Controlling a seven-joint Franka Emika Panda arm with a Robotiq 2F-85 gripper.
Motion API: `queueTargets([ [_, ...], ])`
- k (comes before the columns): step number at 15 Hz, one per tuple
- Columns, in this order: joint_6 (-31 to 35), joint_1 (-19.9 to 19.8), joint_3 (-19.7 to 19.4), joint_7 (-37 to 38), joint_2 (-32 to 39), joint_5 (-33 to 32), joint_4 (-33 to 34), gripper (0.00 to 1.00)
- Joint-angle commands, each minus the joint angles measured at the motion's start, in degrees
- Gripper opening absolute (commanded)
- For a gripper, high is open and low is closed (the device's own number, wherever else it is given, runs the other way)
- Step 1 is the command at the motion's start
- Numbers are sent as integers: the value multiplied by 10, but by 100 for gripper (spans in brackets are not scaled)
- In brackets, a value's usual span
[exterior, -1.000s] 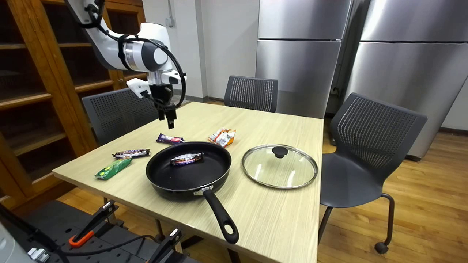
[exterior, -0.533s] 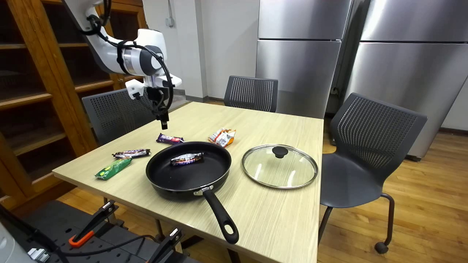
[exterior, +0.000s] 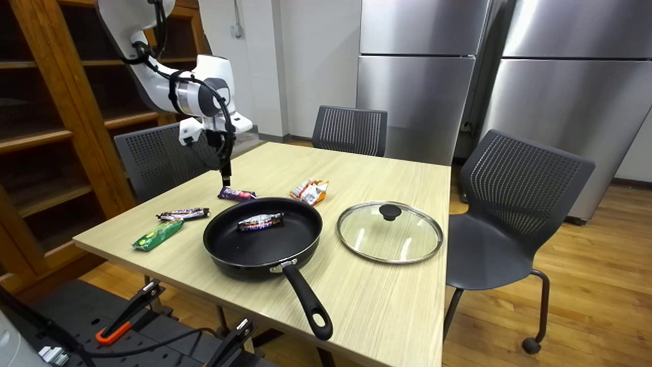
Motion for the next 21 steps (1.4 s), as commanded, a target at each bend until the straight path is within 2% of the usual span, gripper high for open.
queueTargets([
  [1, -24, -4, 7, 25, 28, 17, 41, 100],
  [21, -38, -40, 12, 41, 101, 70, 99, 100],
])
